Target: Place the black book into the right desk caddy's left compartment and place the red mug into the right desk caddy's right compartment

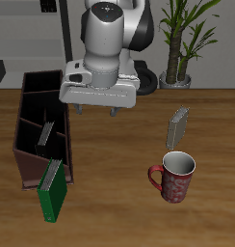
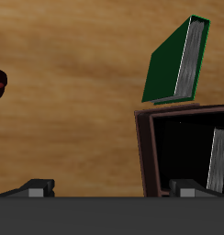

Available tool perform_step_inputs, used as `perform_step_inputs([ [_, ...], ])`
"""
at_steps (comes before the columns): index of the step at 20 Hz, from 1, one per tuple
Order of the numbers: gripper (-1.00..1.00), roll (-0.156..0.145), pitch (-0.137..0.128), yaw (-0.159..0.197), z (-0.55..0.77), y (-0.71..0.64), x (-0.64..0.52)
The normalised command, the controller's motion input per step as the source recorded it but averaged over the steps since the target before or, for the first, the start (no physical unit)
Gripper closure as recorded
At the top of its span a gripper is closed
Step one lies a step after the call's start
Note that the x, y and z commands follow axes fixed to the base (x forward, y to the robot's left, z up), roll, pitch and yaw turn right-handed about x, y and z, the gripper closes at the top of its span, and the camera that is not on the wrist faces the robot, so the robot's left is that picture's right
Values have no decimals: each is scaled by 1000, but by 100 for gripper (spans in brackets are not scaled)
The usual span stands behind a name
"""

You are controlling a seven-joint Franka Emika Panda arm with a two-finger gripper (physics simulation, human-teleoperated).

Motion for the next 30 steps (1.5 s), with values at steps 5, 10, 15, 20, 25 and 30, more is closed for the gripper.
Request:
perform_step_inputs([
  [5, -100, 58, -14, -20, 63, 561, 59],
  [10, -100, 30, -19, -18, 101, 287, 79],
  [15, -100, -18, -14, -47, 77, 206, 130],
  [20, -100, -5, -14, -61, 44, 426, 104],
  [25, -100, 30, -21, -11, -71, 448, 19],
  [30, -100, 35, 6, 0, -76, 279, 24],
])
